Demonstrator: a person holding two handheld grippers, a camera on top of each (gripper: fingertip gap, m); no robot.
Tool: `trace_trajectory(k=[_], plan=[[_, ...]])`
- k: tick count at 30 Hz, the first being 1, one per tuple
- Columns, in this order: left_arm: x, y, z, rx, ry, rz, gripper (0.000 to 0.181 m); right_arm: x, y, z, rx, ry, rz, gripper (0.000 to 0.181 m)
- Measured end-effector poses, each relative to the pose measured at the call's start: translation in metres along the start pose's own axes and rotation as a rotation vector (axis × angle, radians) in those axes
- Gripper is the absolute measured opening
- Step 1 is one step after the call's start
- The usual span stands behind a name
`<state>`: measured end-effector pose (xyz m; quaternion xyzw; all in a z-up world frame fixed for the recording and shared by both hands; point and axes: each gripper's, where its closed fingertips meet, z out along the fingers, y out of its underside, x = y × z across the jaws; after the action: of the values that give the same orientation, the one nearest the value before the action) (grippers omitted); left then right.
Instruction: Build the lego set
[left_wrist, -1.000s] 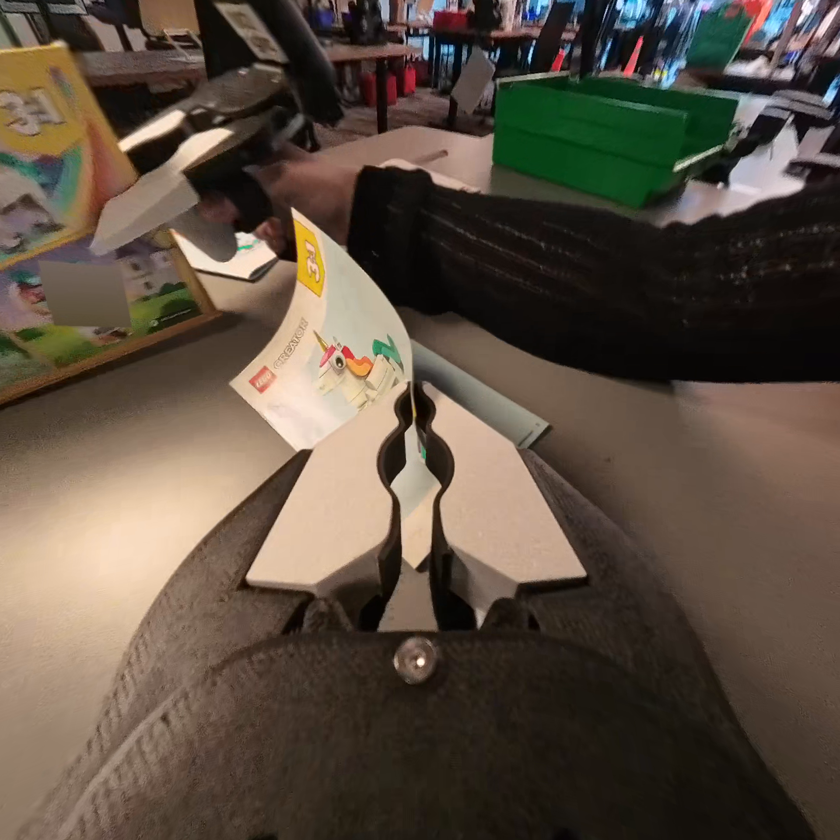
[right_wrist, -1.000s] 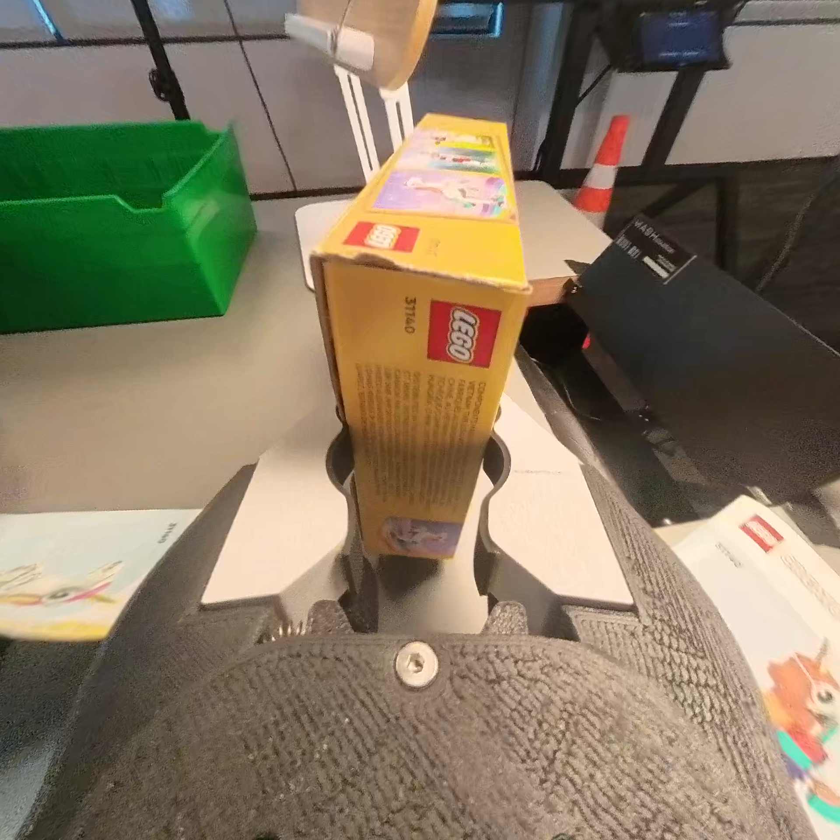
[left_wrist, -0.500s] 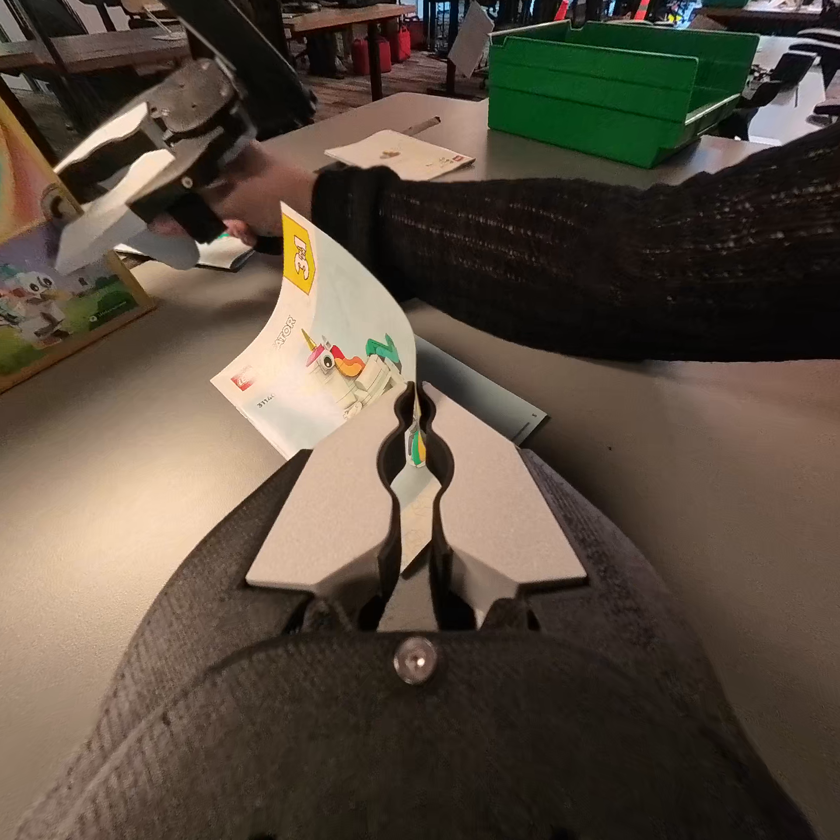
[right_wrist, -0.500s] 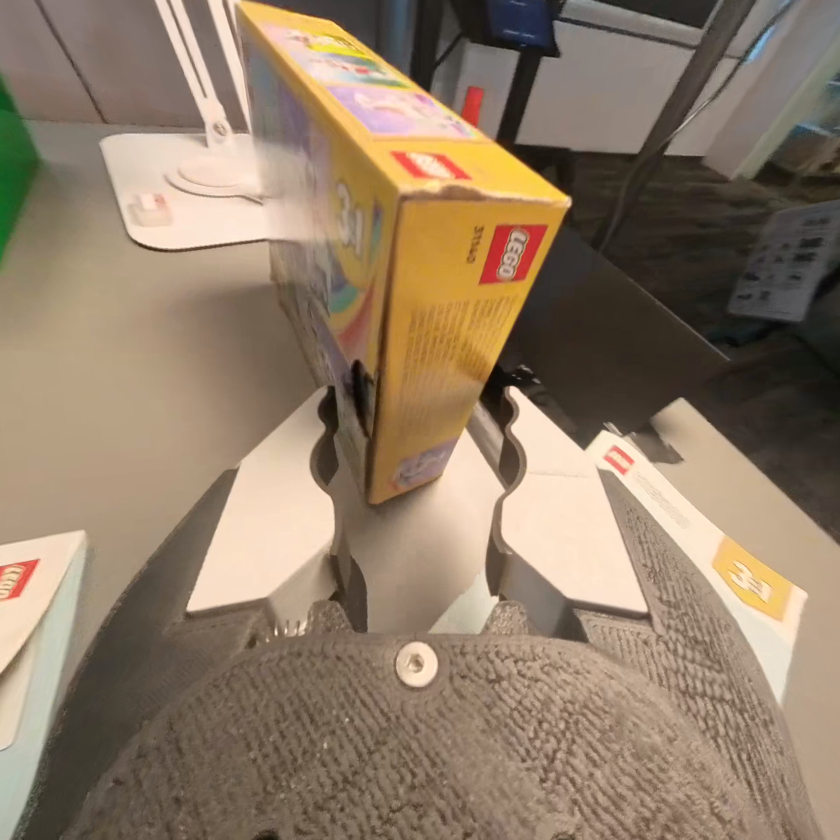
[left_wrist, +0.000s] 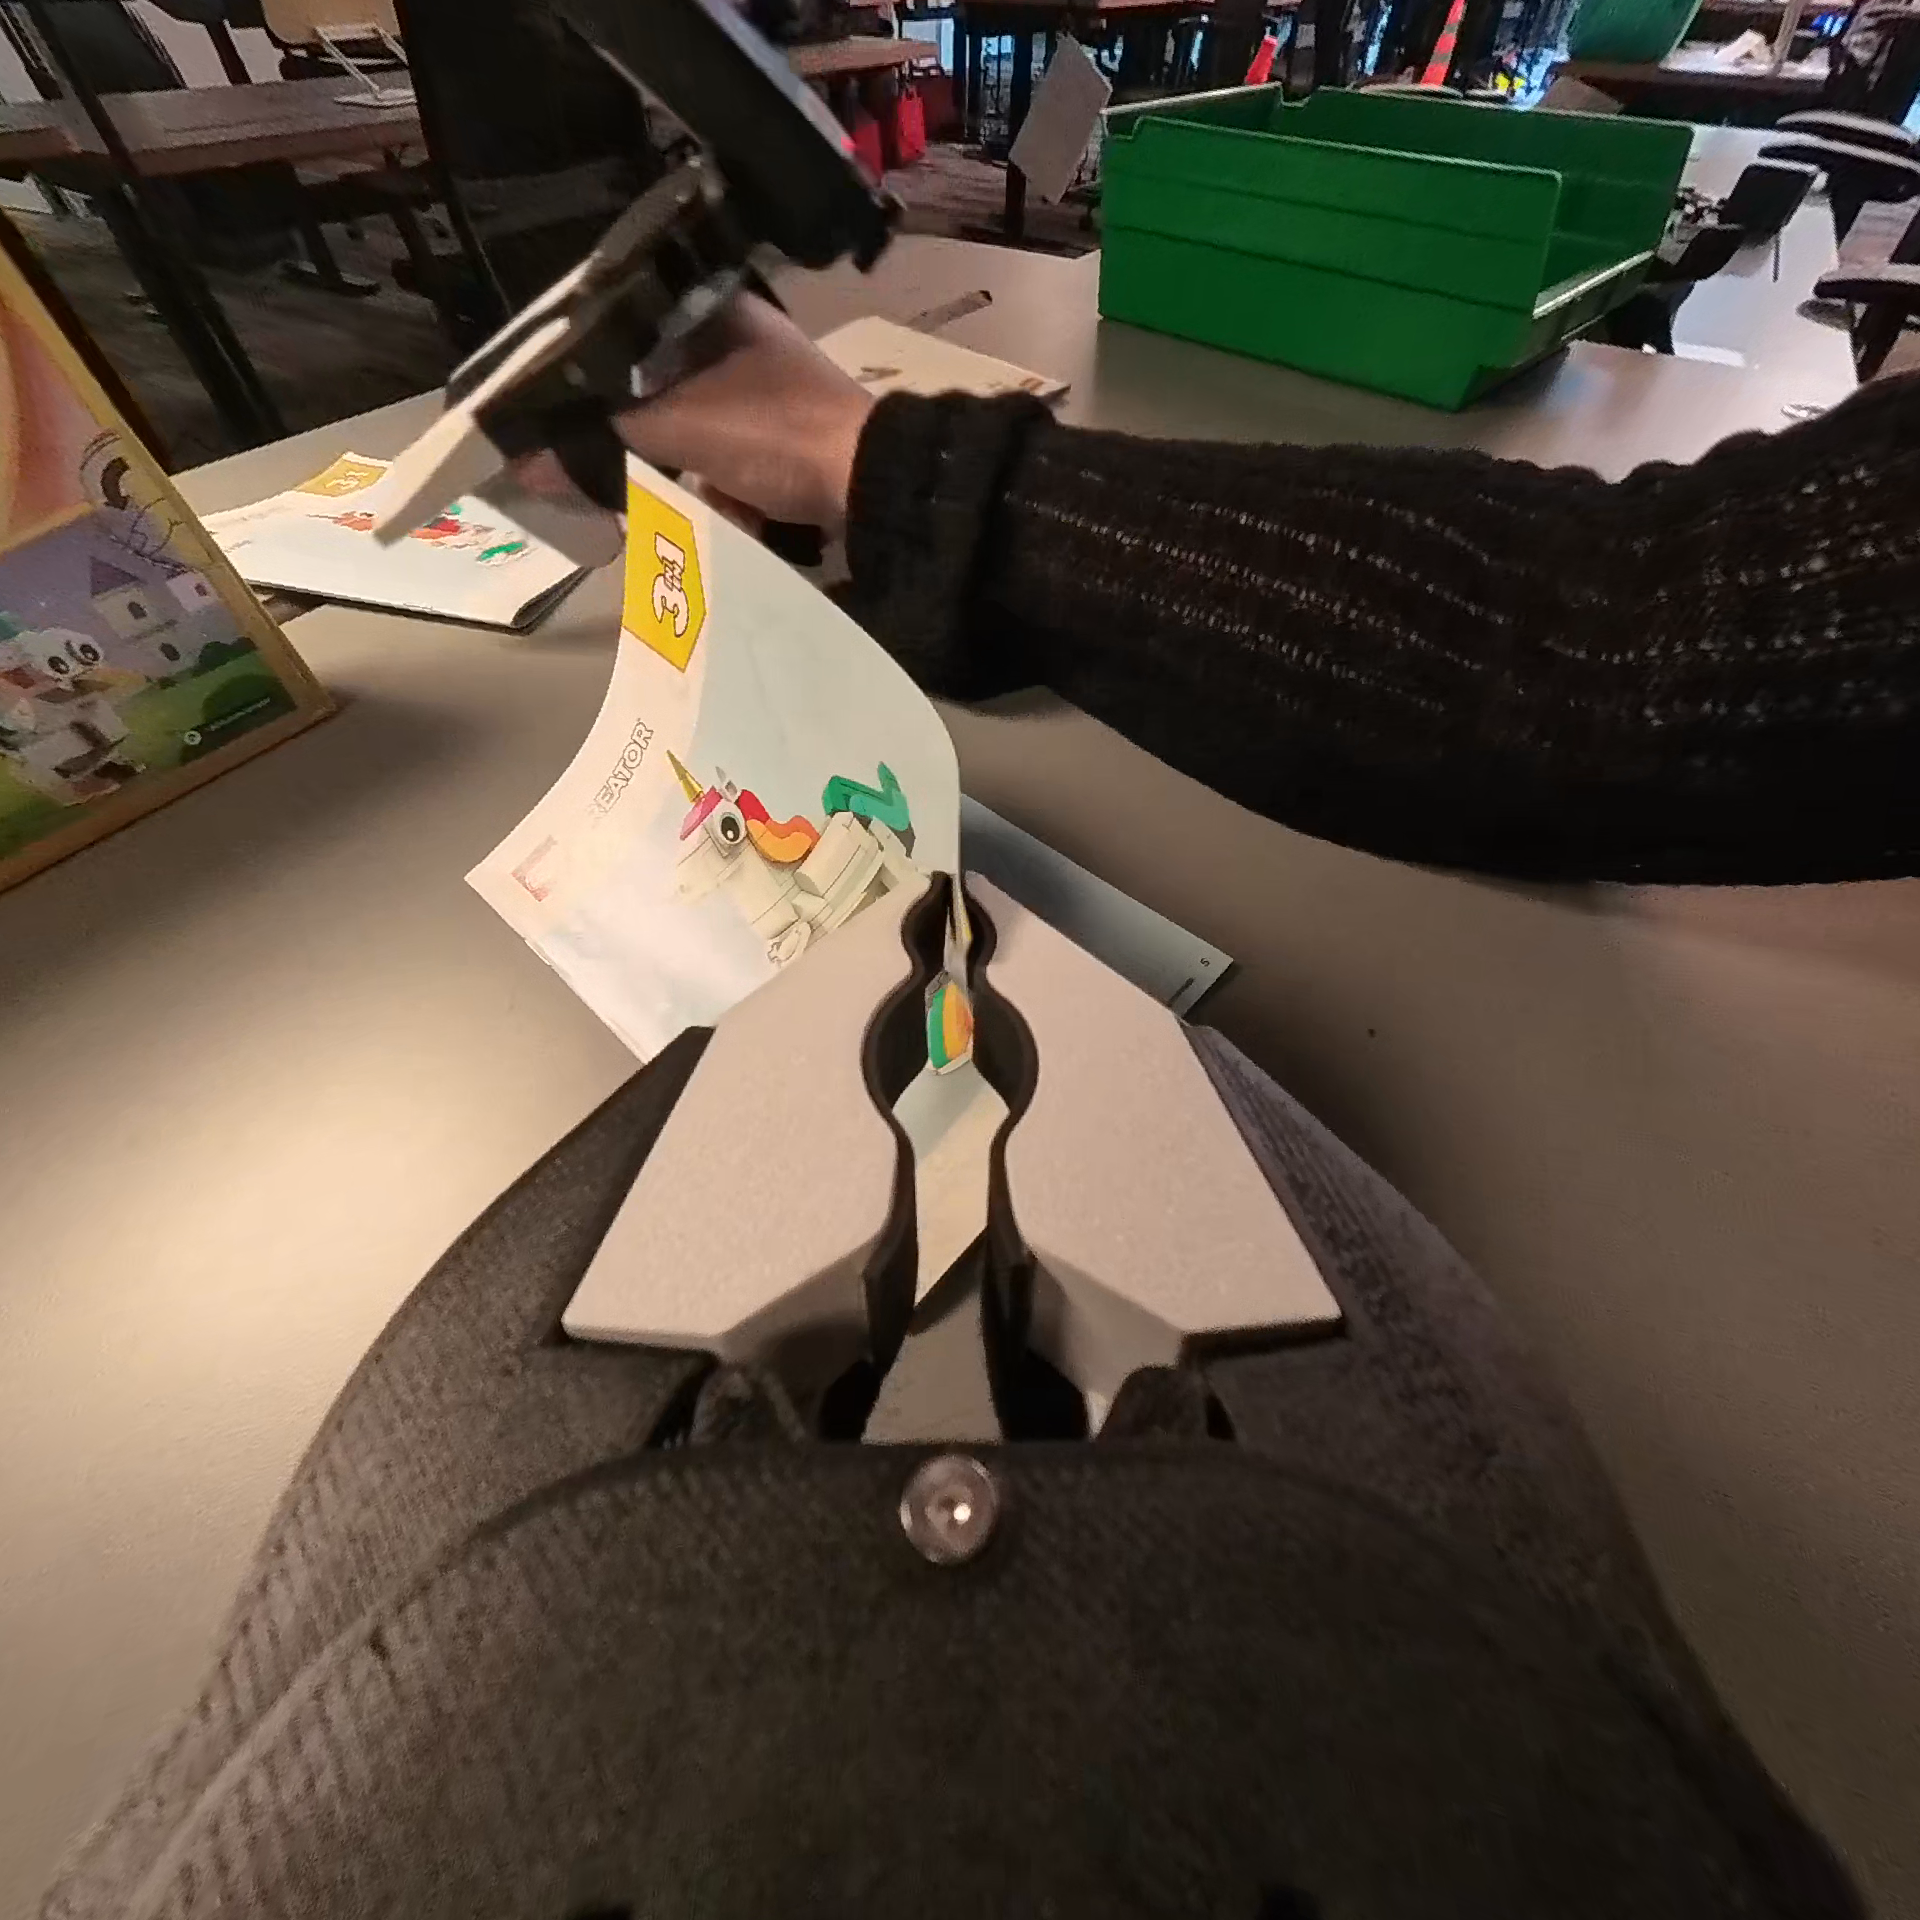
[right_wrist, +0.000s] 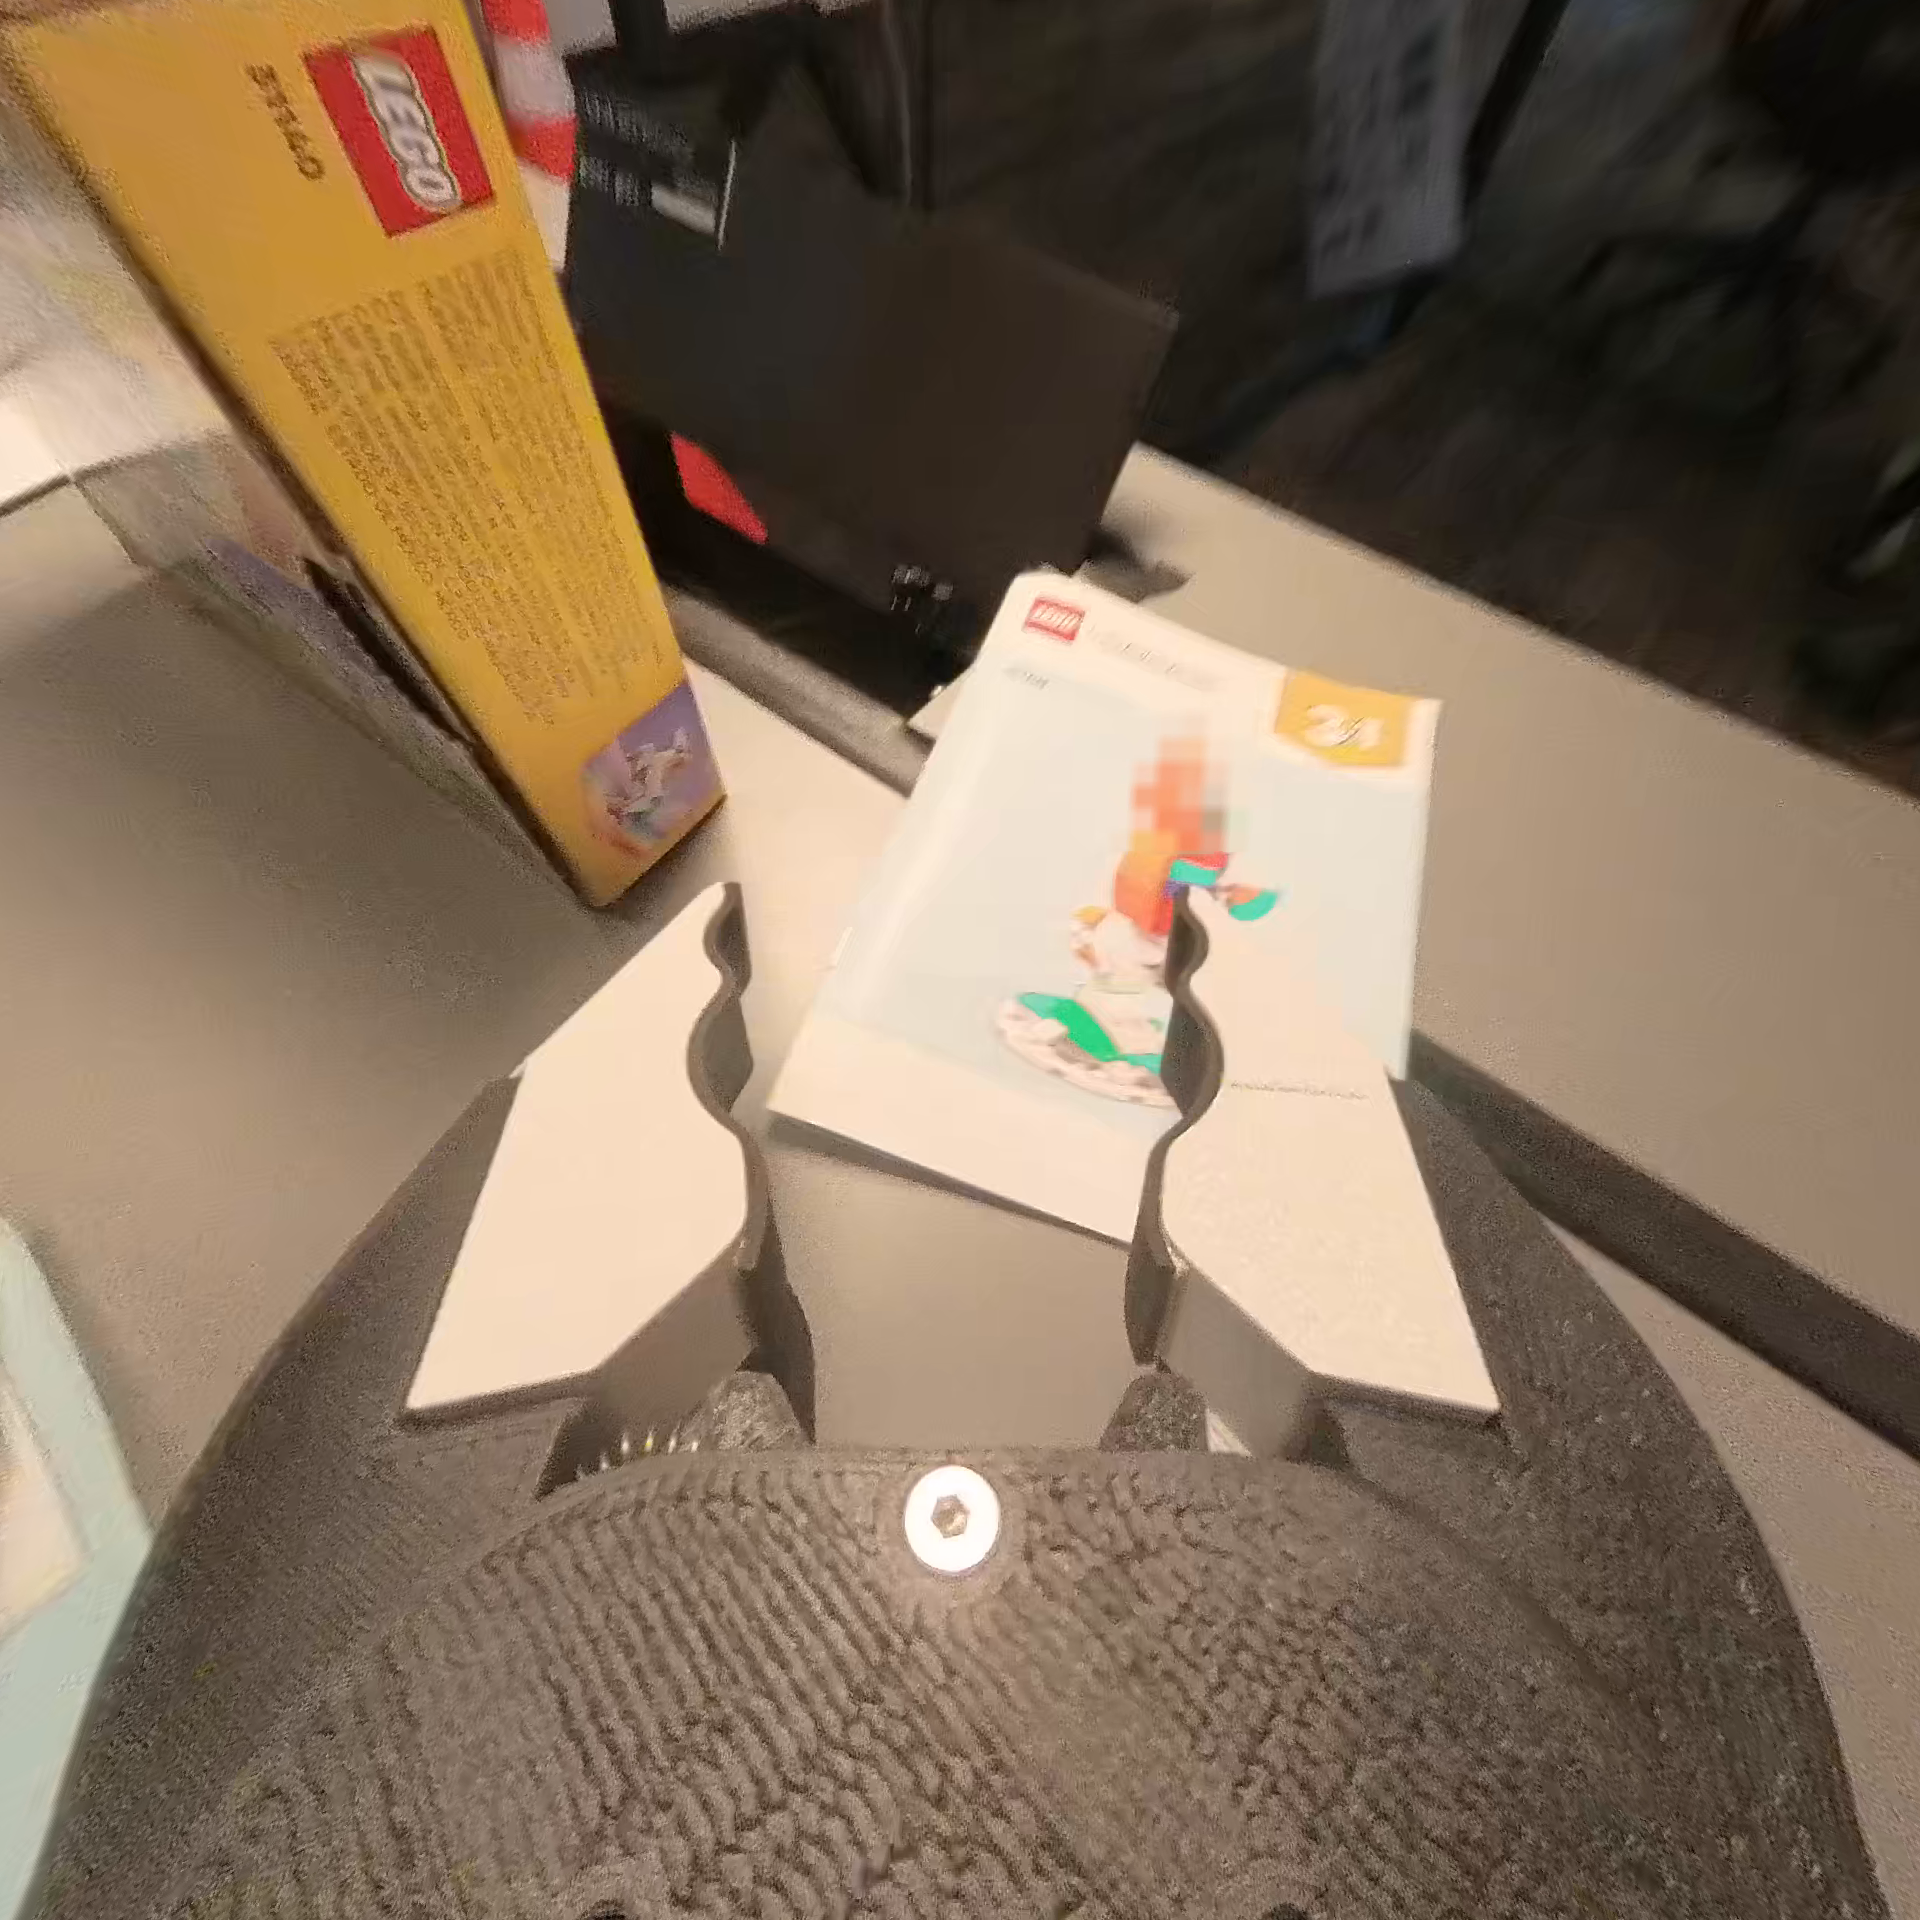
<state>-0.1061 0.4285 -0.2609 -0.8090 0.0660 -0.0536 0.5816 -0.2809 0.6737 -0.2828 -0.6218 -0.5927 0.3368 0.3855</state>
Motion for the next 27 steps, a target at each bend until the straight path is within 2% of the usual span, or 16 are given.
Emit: trace_trajectory(k=[2, 4, 7, 11, 14, 20, 24, 27], plan=[[0.000, 0.000, 0.000, -0.005, -0.006, 0.014, 0.000, -0.010, 0.008, 0.011, -0.112, 0.001, 0.003, 0.082], [-0.001, -0.001, -0.001, -0.001, -0.008, 0.017, 0.000, -0.013, 0.021, 0.021, -0.215, 0.048, -0.046, 0.073], [-0.001, -0.003, -0.003, 0.008, -0.009, 0.013, 0.000, -0.011, 0.023, 0.024, -0.264, 0.104, -0.095, 0.061], [-0.001, -0.002, -0.003, 0.008, -0.005, 0.004, 0.000, -0.010, 0.028, 0.021, -0.319, 0.124, -0.110, 0.022], [0.000, -0.001, -0.002, 0.002, -0.003, 0.009, 0.000, 0.000, 0.031, 0.017, -0.368, 0.220, -0.228, 0.010], [-0.001, -0.003, -0.004, 0.007, -0.009, 0.023, 0.000, 0.017, 0.032, 0.008, -0.375, 0.350, -0.463, 0.001], [-0.001, -0.005, -0.005, 0.018, -0.008, 0.016, 0.000, 0.046, 0.030, -0.004, -0.335, 0.443, -0.454, 0.000], [-0.001, -0.004, -0.005, 0.014, -0.007, 0.015, 0.000, 0.078, 0.039, -0.010, -0.380, 0.542, -0.430, 0.000]])
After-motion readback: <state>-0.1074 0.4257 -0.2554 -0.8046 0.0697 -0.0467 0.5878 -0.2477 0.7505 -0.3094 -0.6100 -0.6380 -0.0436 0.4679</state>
